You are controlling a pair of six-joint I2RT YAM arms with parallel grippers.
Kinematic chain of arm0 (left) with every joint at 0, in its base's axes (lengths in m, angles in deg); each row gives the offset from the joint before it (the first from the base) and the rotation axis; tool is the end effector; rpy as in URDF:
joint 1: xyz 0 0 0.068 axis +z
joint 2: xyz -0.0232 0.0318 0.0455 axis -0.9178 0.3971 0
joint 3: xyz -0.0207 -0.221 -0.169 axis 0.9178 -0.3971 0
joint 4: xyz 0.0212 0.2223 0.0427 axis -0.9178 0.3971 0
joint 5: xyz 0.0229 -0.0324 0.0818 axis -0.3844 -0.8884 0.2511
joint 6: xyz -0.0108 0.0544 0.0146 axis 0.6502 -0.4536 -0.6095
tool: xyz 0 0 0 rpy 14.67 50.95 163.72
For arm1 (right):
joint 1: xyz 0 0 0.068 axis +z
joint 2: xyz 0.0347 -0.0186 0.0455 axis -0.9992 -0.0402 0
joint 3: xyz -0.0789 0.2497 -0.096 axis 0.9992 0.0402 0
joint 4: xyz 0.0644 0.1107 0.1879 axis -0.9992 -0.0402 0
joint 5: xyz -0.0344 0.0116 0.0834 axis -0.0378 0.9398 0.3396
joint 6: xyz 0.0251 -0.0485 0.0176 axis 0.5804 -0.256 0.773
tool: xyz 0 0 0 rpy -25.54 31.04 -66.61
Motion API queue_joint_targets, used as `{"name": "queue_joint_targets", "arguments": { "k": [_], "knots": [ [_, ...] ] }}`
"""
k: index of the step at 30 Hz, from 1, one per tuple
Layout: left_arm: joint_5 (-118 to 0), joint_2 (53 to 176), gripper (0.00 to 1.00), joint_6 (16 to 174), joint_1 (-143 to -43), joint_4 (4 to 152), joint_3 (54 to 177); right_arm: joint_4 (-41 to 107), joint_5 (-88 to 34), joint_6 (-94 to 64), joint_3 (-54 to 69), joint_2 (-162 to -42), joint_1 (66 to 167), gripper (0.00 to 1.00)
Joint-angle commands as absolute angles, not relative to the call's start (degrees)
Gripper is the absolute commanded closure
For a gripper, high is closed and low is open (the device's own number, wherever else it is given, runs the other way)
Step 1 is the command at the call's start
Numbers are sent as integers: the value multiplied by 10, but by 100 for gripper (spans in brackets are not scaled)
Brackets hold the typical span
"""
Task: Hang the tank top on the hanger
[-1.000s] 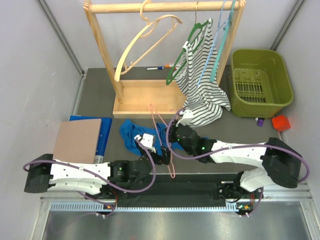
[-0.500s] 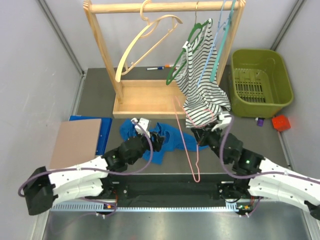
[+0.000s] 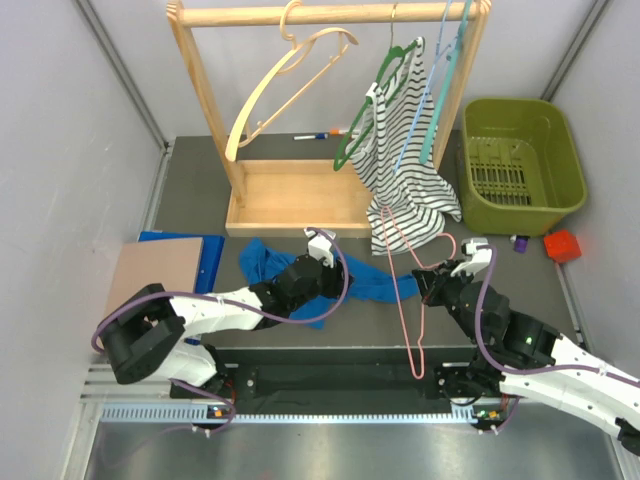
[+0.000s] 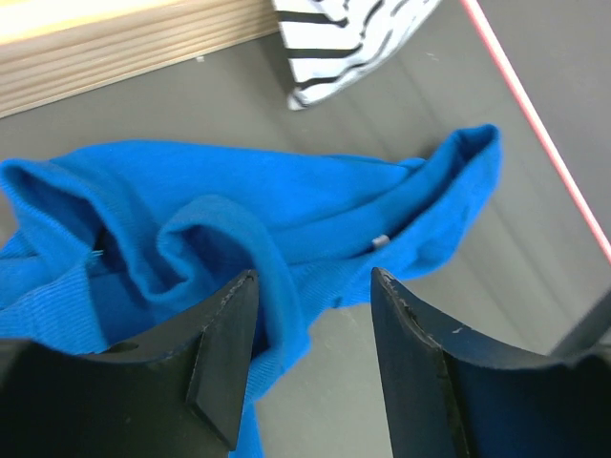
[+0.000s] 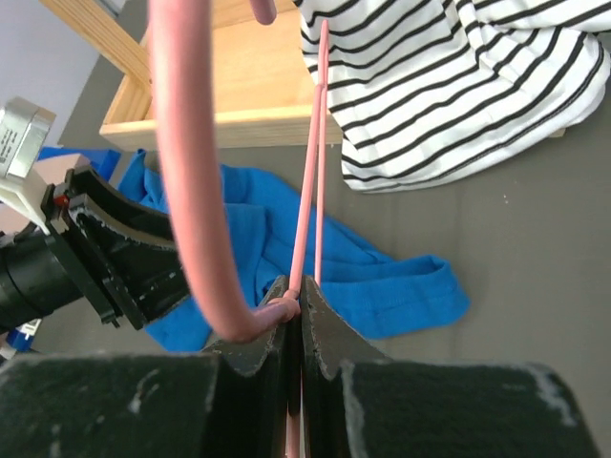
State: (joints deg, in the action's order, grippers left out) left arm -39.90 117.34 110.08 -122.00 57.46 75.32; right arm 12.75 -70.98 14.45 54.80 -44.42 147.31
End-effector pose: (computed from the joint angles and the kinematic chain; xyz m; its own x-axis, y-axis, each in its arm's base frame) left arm 0.1525 -0.2072 0.2218 -0.5269 -0.0192 -0.8497 0.5266 0.7773 -0.3442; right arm 0.0599 0.0548 0.2683 -0.3571 0.3386 -0.8706 -0.2441 0.8658 0.4368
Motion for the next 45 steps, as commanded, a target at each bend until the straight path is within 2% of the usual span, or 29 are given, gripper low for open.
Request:
{"name": "queue_joint_targets", "arguments": {
  "k": [1,9,12,15,16,18,23,30,39,45],
  "knots": [
    [-350,1188,44,1121,-1215,556,778,122,-720,150,549,-435,1474,100],
    [-350,1254,42,1129,-1208,540,801,115,-715,150,553,-427,1474,100],
    [-351,1282,52,1148,-1194,513,799,113,-709,149,554,-418,1474,100],
    [-343,1302,74,1157,-1185,485,795,110,-704,143,553,-411,1473,100],
    [-339,1308,91,1161,-1181,480,795,110,-701,138,552,-408,1474,100],
    [-340,1306,100,1167,-1175,467,790,101,-696,133,547,-408,1473,100],
    [-350,1237,100,1165,-1164,443,759,76,-686,115,529,-407,1473,100],
    [-416,1093,100,1145,-1078,517,717,80,-649,57,494,-446,1474,100],
    [-489,928,100,1143,-962,645,690,151,-506,-7,477,-494,1474,100],
    [-531,902,100,1124,-884,683,689,149,-389,-45,435,-513,1474,100]
  ]
}}
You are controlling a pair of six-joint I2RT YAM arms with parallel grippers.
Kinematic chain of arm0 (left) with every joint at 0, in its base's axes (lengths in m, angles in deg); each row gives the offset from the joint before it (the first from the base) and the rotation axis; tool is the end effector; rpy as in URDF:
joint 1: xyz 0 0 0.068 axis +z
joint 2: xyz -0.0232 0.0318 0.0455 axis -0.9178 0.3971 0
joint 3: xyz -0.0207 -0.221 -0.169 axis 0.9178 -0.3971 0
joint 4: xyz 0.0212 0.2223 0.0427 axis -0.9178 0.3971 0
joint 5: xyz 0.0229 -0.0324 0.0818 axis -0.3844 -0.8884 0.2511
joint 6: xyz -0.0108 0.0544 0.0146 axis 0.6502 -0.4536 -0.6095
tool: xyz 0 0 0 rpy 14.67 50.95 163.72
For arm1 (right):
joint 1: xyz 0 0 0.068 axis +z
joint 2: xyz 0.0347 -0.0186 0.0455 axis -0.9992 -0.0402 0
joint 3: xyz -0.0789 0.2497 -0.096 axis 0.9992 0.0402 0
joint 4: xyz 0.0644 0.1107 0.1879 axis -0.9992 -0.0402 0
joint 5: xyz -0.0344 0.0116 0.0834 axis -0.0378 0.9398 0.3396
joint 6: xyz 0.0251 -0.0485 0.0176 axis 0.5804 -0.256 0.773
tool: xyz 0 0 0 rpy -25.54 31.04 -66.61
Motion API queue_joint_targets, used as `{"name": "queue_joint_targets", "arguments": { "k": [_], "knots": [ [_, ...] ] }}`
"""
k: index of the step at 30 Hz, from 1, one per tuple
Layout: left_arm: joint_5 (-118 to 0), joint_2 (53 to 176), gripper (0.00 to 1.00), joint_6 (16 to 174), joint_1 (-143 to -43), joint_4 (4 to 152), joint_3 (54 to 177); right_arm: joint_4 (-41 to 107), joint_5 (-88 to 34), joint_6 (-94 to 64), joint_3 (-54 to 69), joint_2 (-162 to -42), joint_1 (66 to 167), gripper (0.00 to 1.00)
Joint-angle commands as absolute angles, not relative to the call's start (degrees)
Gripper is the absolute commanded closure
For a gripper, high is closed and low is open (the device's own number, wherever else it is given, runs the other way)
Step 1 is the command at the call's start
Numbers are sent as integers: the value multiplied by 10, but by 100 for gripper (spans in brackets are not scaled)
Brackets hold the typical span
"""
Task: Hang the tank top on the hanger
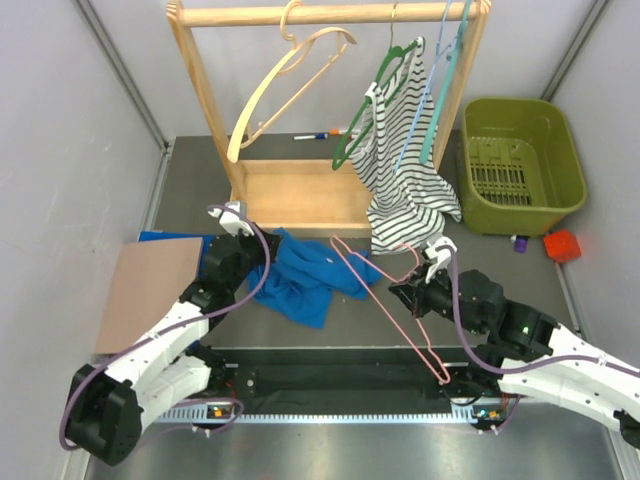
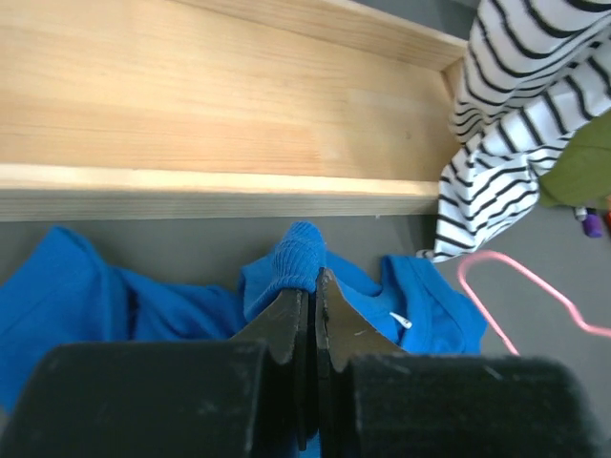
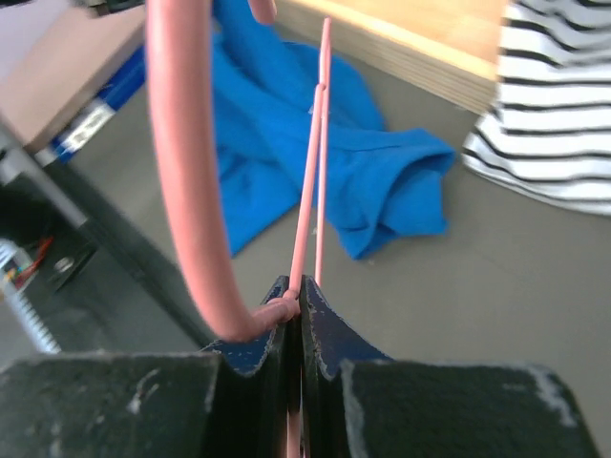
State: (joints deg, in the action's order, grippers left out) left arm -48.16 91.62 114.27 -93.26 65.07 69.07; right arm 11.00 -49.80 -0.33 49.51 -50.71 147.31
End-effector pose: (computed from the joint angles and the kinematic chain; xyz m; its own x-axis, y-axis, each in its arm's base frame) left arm 0.1632 -0.0796 0.2631 -0.3707 -0.3917 -0.8421 0.2496 0.8313 -0.4966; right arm 0.0580 0.0782 0.2842 -0.4154 -0.0029 -0.9096 -0.5974 0.7550 0.2704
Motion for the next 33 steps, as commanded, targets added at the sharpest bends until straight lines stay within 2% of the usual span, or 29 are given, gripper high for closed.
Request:
{"name": "queue_joint_targets", "arguments": {
  "k": [1,6,19,29,33],
  "knots": [
    [-542,899,100,1126,-873,681,687,148,-374,-47,431,-514,1474,100],
    [-579,881,100,1140,-824,659,670,146,-277,-48,437,-513,1474,100],
    [-707,891,100,1178,-743,587,644,217,-201,-31,513,-509,1475,100],
    [-729,868,100,1157,-735,621,655,236,-185,-14,541,-476,1475,100],
    [-759,871,100,1158,-735,605,651,228,-218,-13,548,-445,1475,100]
  ]
}}
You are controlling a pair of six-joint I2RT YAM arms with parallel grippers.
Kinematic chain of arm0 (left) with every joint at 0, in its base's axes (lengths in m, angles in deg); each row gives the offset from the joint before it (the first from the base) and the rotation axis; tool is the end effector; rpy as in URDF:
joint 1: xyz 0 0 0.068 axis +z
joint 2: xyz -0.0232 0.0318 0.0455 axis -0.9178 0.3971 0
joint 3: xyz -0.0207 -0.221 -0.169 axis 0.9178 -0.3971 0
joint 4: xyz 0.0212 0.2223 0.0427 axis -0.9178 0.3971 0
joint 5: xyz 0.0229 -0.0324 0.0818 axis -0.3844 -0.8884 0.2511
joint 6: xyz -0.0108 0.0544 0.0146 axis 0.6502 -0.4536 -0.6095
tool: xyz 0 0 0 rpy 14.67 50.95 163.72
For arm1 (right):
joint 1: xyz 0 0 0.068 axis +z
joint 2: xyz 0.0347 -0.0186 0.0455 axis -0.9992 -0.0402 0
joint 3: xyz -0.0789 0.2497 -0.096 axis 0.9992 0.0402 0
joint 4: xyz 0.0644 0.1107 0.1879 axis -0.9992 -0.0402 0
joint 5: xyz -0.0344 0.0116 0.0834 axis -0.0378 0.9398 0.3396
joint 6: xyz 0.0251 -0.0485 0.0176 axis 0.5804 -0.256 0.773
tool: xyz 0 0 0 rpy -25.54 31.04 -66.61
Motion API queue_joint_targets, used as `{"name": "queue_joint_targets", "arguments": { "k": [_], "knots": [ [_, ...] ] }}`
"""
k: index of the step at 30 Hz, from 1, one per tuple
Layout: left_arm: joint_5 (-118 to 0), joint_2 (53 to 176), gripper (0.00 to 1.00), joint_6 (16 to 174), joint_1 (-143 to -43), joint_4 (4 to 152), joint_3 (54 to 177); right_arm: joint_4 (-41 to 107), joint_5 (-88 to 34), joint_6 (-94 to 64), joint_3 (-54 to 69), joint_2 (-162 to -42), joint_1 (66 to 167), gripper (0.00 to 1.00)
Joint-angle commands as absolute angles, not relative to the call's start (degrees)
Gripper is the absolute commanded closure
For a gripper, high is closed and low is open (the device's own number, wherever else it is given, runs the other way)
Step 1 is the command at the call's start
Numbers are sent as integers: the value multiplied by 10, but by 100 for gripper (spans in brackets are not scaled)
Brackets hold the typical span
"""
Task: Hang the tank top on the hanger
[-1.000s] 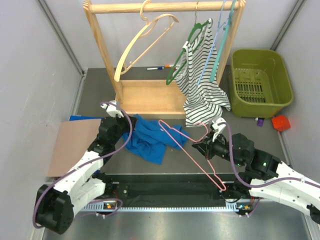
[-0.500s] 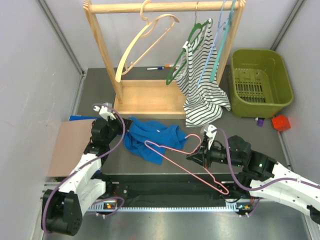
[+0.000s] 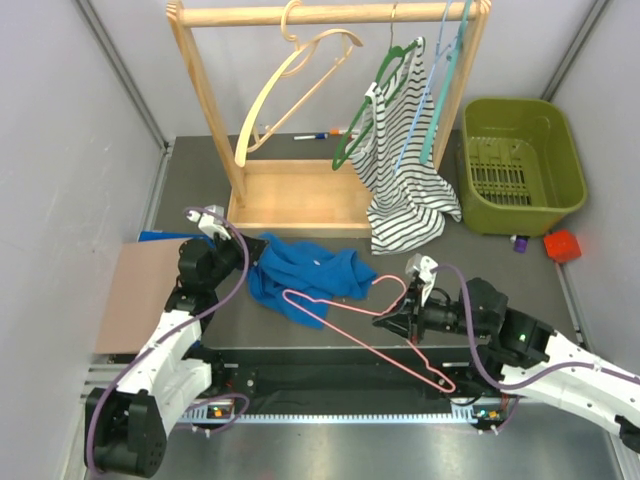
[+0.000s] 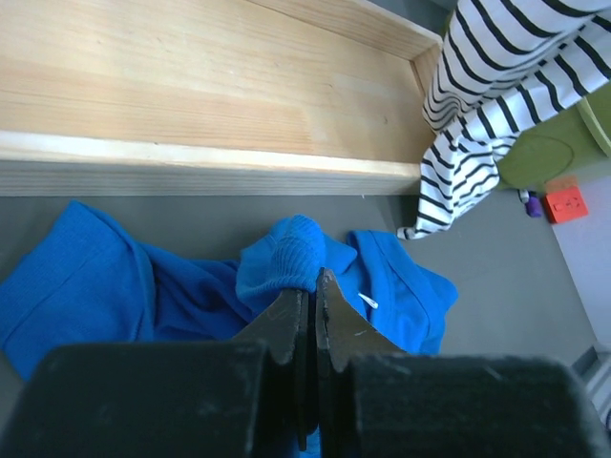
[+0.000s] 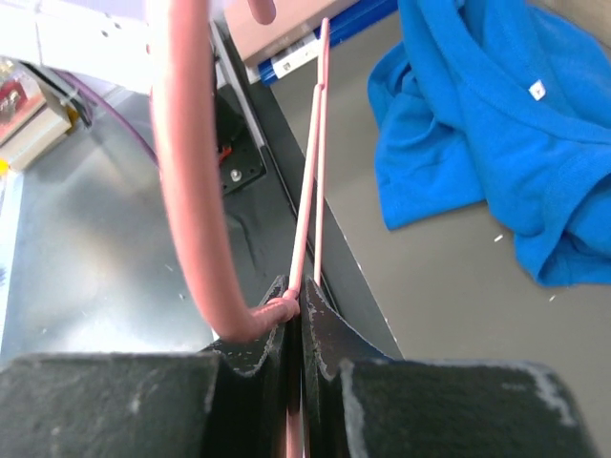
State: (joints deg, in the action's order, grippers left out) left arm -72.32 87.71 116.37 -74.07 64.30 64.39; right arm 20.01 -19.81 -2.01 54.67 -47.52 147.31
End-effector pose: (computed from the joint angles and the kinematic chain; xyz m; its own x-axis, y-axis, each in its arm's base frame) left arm 0.1606 -0.0359 0.2492 -0.4344 -0.4578 -0.7757 0.2820 0.7488 -0.5999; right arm 0.0394 0.0879 0.2773 -0.4279 -0.0759 -0.9006 -0.8668 0.3167 0.3851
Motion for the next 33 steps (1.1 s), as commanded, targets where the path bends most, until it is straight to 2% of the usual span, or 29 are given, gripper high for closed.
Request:
{"name": "queue_joint_targets", "arguments": {
  "k": [1,7,12,25,33],
  "knots": [
    [-776,870,100,1157,-735,602,651,222,-230,-15,546,-440,1475,100],
    [-858,844,100,1157,-735,558,634,208,-321,-42,534,-437,1475,100],
    [-922,811,100,1174,-735,524,628,222,-359,-65,528,-480,1475,100],
    [-980,820,100,1204,-735,467,626,315,-324,-85,510,-550,1475,100],
    [-970,822,100,1189,-735,483,629,358,-285,-82,503,-592,1475,100]
  ]
}}
